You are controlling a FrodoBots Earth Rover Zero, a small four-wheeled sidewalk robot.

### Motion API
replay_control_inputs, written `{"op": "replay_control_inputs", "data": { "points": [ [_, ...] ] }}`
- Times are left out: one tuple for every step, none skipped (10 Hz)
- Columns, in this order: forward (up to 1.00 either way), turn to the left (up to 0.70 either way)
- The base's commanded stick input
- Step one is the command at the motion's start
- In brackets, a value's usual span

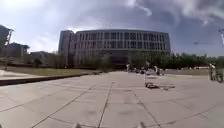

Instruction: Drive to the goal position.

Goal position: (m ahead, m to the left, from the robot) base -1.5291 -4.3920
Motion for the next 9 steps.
{"op": "replay_control_inputs", "data": {
  "points": [
    [0.7, -0.05],
    [0.7, -0.05],
    [0.7, -0.05],
    [0.7, -0.05],
    [0.7, -0.05],
    [0.7, -0.05],
    [0.7, -0.05],
    [0.7, -0.05],
    [0.7, -0.05]
  ]
}}
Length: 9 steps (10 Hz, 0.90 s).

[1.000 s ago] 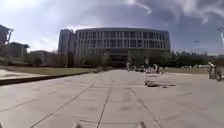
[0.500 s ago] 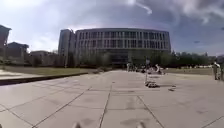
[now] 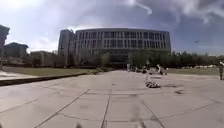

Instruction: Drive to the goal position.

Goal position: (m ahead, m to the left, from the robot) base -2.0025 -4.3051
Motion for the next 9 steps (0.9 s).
{"op": "replay_control_inputs", "data": {
  "points": [
    [0.7, -0.05],
    [0.7, -0.05],
    [0.7, -0.05],
    [0.7, -0.05],
    [0.7, -0.05],
    [0.7, -0.05],
    [0.7, -0.05],
    [0.7, -0.05],
    [0.7, -0.05]
  ]
}}
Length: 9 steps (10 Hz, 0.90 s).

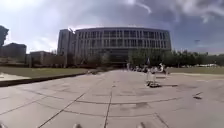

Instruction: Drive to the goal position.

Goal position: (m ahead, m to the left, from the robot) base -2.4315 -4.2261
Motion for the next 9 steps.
{"op": "replay_control_inputs", "data": {
  "points": [
    [0.7, -0.05],
    [0.7, -0.05],
    [0.7, -0.05],
    [0.7, -0.05],
    [0.7, -0.05],
    [0.7, -0.05],
    [0.7, -0.05],
    [0.7, -0.05],
    [0.7, -0.05]
  ]
}}
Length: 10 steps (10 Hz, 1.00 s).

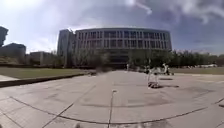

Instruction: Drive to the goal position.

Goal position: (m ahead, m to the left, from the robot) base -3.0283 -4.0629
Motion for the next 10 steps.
{"op": "replay_control_inputs", "data": {
  "points": [
    [0.7, -0.05],
    [0.7, -0.05],
    [0.7, -0.05],
    [0.7, -0.05],
    [0.7, -0.05],
    [0.7, -0.05],
    [0.7, -0.05],
    [0.7, -0.05],
    [0.7, -0.05],
    [0.7, -0.05]
  ]
}}
